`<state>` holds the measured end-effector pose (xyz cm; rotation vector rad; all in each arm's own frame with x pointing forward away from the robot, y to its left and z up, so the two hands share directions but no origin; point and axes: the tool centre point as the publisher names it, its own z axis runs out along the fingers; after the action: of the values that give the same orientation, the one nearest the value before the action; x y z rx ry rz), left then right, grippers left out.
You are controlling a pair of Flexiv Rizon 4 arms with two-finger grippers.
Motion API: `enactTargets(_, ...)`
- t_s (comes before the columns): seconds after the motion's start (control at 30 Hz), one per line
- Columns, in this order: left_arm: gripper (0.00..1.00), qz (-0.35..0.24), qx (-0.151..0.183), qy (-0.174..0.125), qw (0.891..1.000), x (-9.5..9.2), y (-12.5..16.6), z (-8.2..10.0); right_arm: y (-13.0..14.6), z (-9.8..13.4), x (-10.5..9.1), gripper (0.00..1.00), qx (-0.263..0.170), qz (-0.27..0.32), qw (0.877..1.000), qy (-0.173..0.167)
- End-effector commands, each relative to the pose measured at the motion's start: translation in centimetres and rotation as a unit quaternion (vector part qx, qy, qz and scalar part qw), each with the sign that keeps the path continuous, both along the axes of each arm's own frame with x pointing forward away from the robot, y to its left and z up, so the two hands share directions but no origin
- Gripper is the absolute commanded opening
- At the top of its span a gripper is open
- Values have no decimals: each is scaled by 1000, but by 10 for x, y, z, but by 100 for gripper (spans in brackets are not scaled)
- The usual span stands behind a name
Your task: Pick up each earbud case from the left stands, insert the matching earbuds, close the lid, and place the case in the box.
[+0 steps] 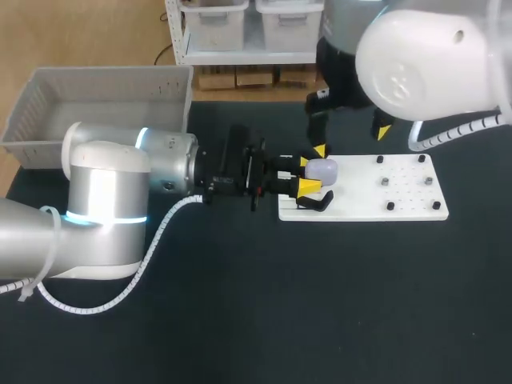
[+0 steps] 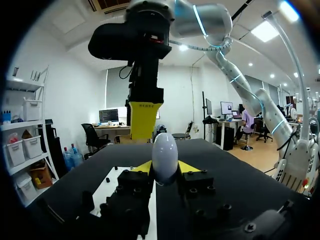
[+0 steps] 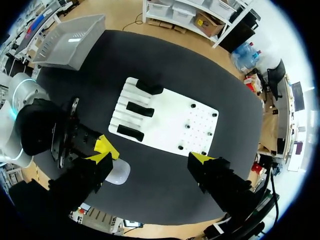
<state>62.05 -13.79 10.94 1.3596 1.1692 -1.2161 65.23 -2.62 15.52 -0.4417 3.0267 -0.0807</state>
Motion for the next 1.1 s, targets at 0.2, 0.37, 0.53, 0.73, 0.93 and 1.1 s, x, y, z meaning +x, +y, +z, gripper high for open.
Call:
enactTargets(0.2,0,3,-1,-1,1000,-1,0,-1,-28,75,-6,100,27,-21,988,-148)
enactTargets(0.37,0,18,-3,6,1000,-2,12,9,-39,126,-30,100,44,7,975,-219)
enactTargets(0.53,0,73,-15,2,997,3,44,33,-40,149,-48,100,70,25,969,-237)
enactTargets(0.73,0,159,-6,-45,986,34,103,64,-40,149,-48,100,70,25,969,-237)
enactTargets(0.93,0,259,10,-78,963,83,180,82,-40,149,-48,100,70,25,969,-237)
enactTargets(1.1,0,328,54,-97,938,123,240,83,-40,149,-48,100,70,25,969,-237)
